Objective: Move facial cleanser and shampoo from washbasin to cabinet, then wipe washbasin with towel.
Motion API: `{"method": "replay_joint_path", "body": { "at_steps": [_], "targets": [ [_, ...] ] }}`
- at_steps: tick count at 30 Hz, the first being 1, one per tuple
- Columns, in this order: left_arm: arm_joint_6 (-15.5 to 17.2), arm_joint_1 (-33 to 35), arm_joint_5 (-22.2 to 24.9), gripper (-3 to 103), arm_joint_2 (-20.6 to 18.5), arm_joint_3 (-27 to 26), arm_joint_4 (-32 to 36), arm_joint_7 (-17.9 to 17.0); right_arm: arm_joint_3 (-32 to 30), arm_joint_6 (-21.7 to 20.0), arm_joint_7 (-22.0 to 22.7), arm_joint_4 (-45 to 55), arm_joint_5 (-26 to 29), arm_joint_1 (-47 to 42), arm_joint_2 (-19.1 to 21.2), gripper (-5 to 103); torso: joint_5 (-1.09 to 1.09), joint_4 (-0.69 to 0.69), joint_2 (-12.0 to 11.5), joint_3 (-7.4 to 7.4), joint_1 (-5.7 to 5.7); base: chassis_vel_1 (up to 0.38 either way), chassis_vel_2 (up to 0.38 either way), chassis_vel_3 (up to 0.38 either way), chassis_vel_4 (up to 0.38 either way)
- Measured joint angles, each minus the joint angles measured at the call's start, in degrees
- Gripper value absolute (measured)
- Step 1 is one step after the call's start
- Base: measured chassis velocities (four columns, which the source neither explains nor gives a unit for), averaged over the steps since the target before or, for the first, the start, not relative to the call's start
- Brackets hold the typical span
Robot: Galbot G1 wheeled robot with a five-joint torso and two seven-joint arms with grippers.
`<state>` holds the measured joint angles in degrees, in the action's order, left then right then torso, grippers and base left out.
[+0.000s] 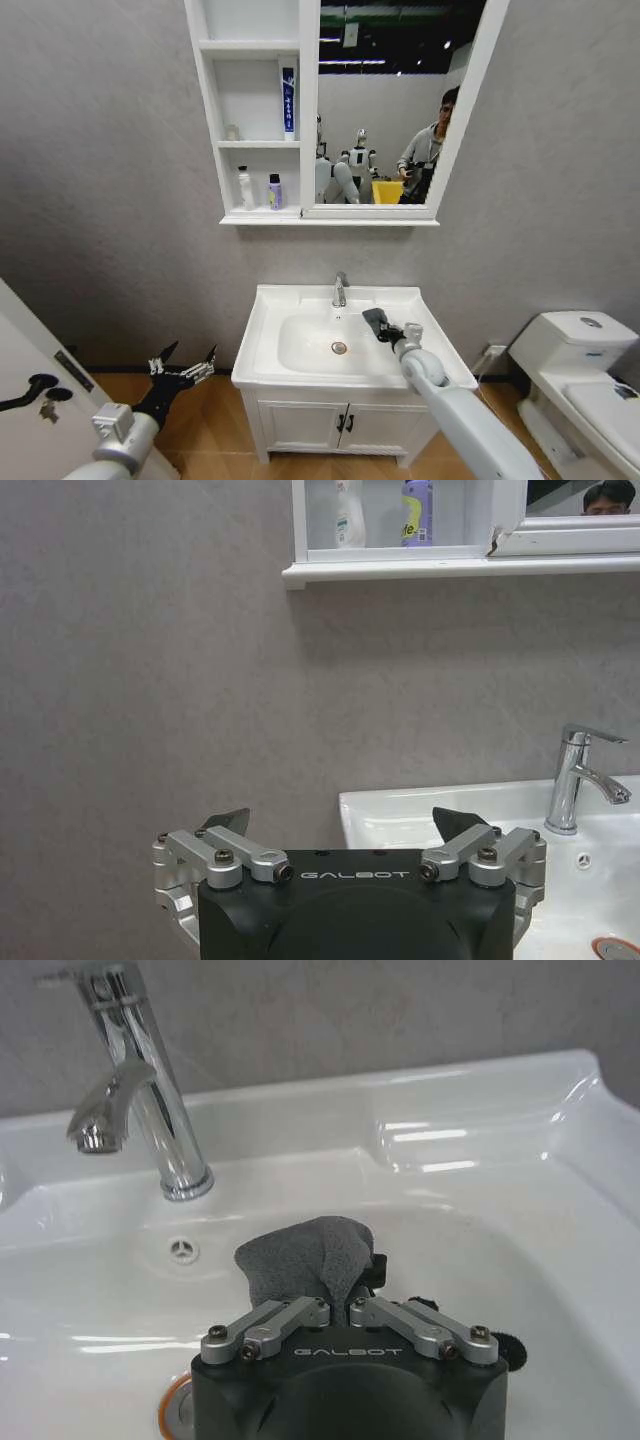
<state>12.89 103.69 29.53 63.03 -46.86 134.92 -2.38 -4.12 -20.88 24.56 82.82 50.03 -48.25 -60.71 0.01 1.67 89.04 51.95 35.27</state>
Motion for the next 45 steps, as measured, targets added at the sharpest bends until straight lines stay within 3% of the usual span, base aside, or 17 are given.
{"method": "replay_joint_path", "body": {
  "at_steps": [7, 17, 26, 30, 33, 36, 41, 45],
  "targets": [
    [0.0, 0.0, 0.0, 100, 0.0, 0.0, 0.0, 0.0, 6.0, -0.1, -1.0, -13.5, -0.4, 8.5, -5.7, 3, -0.03, -0.03, 0.0, 0.0, 0.01, 0.0, 0.0, 0.0, 0.0],
    [0.0, 0.0, 0.0, 100, 0.0, 0.0, 0.0, 0.0, 8.0, 1.7, -3.2, -22.7, -5.0, 9.4, -8.3, 3, -0.02, 0.02, 0.0, 0.0, 0.0, 0.0, 0.0, 0.0, 0.0],
    [0.0, 0.0, 0.0, 100, 0.0, 0.0, 0.0, 0.0, 9.5, 2.2, -5.9, -31.2, -4.1, 12.7, -15.3, 3, -0.09, -0.03, 0.0, -0.05, 0.0, 0.0, 0.0, 0.0, 0.0],
    [0.0, 0.0, 0.0, 100, 0.0, 0.0, 0.0, 0.0, 10.1, 1.2, -5.4, -32.2, -1.7, 13.3, -18.4, 3, -0.06, 0.01, 0.0, -0.04, -0.01, 0.0, 0.0, 0.0, 0.0],
    [0.0, 0.0, 0.0, 100, 0.0, 0.0, 0.0, 0.0, 10.3, -1.0, -2.2, -31.9, 5.2, 14.2, -20.8, 3, -0.02, 0.08, 0.0, 0.01, 0.0, 0.0, 0.0, 0.0, 0.0],
    [0.0, 0.0, 0.0, 100, 0.0, 0.0, 0.0, 0.0, 9.5, -2.7, 0.3, -31.4, 9.9, 14.9, -22.3, 3, 0.04, 0.0, 0.0, 0.01, -0.01, 0.0, 0.0, 0.0, 0.0],
    [0.0, 0.0, 0.0, 100, 0.0, 0.0, 0.0, 0.0, 9.4, -3.7, 1.9, -30.3, 11.0, 15.1, -21.2, 3, 0.06, -0.09, 0.0, 0.02, 0.0, 0.0, 0.0, 0.0, 0.0],
    [0.0, 0.0, 0.0, 100, 0.0, 0.0, 0.0, 0.0, 10.2, -5.0, 3.8, -26.6, 11.9, 13.2, -15.9, 3, 0.01, -0.04, 0.0, 0.0, 0.01, 0.0, 0.0, 0.0, 0.0]
  ]
}}
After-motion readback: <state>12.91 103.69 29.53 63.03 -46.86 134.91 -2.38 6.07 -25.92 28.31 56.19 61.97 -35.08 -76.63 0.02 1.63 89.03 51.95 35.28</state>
